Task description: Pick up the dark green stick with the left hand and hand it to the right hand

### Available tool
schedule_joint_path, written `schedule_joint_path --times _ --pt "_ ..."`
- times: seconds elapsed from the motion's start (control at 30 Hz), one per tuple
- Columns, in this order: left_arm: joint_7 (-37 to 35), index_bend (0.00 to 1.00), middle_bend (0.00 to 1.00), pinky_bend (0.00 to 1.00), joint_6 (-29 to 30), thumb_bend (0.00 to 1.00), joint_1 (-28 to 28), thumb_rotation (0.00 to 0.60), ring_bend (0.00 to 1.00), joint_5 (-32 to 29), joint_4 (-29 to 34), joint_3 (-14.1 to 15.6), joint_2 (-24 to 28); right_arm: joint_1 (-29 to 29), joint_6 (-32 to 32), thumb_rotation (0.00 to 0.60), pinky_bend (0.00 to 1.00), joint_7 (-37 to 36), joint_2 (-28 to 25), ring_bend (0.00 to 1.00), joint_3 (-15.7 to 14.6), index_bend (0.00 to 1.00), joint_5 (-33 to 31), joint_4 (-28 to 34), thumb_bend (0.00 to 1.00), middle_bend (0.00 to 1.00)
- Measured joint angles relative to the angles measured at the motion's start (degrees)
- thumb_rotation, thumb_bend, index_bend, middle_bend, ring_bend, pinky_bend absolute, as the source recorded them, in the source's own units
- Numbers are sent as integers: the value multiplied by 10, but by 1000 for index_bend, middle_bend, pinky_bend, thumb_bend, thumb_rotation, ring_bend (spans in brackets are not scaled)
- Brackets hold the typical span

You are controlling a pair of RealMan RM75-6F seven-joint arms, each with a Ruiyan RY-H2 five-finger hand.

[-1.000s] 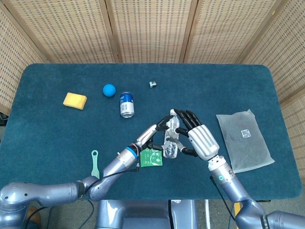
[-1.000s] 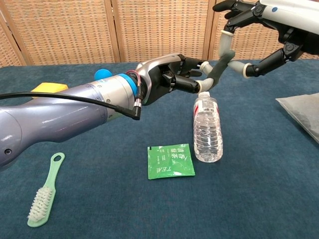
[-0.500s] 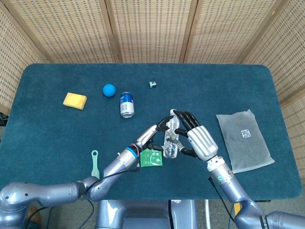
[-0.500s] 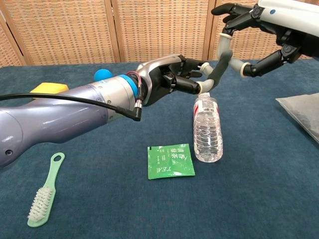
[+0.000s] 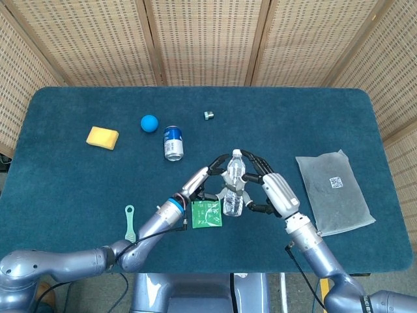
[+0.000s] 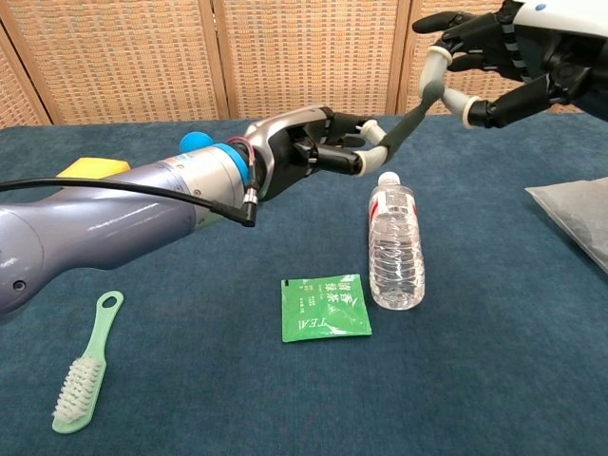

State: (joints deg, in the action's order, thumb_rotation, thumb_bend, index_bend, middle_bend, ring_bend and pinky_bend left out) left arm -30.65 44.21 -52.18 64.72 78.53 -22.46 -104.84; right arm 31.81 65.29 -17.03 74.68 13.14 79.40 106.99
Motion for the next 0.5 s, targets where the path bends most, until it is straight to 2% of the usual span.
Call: schedule_joint_path --times 0.2,0.5 --pt "-8 772 0 0 0 497 13 600 0 -3 -11 -1 20 -5 -9 600 0 -61 -20 0 9 922 -14 2 1000 2" --pt "-31 773 0 0 4 501 51 600 0 0 -30 4 80 -17 -4 600 0 -90 -37 0 12 923 -17 -11 1000 2"
